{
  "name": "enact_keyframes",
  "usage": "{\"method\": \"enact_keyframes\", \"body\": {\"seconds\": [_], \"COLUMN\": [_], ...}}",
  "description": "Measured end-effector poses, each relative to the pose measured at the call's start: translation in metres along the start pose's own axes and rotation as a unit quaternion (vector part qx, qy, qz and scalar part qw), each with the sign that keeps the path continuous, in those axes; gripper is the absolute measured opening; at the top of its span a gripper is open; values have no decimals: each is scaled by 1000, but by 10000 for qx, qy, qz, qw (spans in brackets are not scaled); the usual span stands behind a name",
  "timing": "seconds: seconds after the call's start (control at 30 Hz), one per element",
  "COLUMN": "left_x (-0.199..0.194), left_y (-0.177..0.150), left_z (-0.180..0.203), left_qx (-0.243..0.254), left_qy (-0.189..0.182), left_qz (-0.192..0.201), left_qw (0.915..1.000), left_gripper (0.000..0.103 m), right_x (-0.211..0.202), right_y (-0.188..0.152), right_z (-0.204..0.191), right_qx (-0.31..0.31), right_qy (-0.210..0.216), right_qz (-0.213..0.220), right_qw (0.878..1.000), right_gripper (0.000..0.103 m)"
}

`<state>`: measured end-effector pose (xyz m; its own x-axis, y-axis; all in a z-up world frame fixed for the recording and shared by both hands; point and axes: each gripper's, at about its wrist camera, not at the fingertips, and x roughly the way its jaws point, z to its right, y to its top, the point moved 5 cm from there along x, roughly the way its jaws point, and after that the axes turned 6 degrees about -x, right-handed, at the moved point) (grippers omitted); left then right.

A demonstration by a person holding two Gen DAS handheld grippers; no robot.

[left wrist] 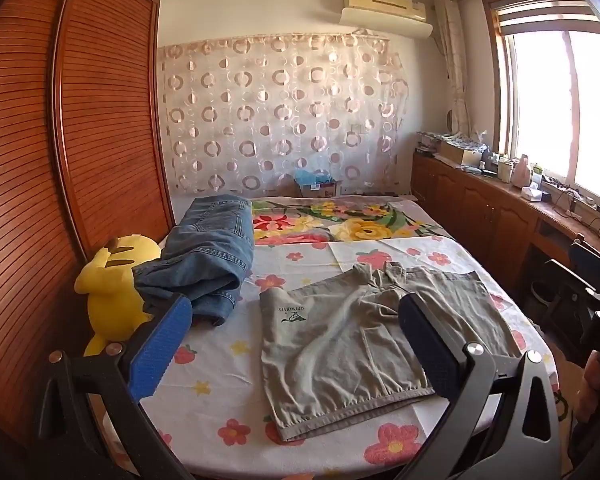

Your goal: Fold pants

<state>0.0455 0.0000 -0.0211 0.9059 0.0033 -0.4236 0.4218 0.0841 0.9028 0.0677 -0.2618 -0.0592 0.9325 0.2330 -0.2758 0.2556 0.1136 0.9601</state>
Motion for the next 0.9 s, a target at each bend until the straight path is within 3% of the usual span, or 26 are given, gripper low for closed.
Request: {"method": "enact_keyframes", "body": {"seconds": [0.9], "left_x": [-2], "left_y": [-1], "left_z": [3], "left_qx": [-20], "left_qy": [-1], "left_qz": [34], "left_qw": [10000], "left_gripper": [103], "right_x": [-3], "right_y": [0], "right_z": [-2], "right_qx": [-81], "right_qy": [18], "right_qz": [15], "right_qw": [10000], "right_gripper": [102]}}
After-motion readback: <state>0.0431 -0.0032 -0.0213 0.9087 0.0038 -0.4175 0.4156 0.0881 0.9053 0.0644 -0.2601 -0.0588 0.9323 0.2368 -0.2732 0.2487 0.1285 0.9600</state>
